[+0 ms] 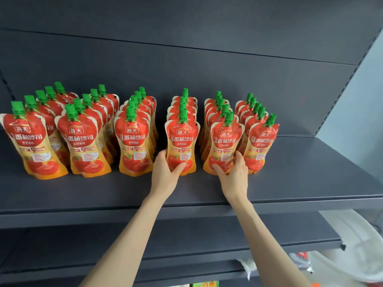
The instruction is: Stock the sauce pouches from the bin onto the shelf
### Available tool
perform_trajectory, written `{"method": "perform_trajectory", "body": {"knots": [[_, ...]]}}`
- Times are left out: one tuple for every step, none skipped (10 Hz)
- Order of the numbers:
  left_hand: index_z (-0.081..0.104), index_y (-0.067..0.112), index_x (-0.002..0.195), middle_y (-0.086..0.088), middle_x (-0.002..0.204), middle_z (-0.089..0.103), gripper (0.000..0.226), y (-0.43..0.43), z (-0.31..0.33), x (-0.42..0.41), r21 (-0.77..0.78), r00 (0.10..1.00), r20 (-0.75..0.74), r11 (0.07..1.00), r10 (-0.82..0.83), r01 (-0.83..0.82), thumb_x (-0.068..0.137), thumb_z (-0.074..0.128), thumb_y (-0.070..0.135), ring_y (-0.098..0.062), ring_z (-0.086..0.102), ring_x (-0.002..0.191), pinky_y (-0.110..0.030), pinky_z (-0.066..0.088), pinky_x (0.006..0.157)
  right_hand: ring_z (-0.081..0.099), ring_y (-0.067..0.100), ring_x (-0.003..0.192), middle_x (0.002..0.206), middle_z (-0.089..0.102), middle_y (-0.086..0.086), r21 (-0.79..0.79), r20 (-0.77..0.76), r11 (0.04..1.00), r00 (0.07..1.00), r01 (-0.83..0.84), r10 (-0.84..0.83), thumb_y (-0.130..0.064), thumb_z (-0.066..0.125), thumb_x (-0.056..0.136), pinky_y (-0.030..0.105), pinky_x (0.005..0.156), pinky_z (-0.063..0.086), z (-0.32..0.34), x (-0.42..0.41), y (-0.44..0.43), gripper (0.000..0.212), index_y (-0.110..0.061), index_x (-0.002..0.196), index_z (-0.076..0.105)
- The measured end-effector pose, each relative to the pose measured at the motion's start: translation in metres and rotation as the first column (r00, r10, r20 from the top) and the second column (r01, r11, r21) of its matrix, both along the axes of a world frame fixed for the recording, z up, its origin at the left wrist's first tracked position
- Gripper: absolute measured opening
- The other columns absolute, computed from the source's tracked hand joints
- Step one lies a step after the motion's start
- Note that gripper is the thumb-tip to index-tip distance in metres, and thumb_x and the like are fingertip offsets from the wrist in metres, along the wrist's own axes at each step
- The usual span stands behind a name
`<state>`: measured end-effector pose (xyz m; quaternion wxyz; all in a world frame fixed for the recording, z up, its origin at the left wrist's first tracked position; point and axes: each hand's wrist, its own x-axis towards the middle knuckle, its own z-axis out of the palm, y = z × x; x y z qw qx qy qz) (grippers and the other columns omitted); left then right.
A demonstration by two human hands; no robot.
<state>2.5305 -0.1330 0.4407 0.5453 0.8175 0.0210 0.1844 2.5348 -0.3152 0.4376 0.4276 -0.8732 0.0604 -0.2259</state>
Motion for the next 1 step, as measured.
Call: {"method": "perform_trajectory", "body": {"knots": [[0.04, 0.008, 0.135, -0.009, 0.134, 0.048, 0.061, 0.0034, 0.0, -0.0158, 0.043, 0.992, 0.022, 0.991, 0.126, -0.127, 0.083, 0.068, 0.026, -0.022, 0.047, 0.123, -0.031, 0.042, 0.095, 0.039, 0.027, 0.127, 0.136, 0.046, 0.01, 0.035, 0.065, 0.998, 0.997, 0.048, -0.05, -0.033, 0.069, 0.084, 0.038, 0.095, 0.04, 0.0007, -0.0076, 0.0001, 0.068, -0.009, 0.139, 0.035]]}}
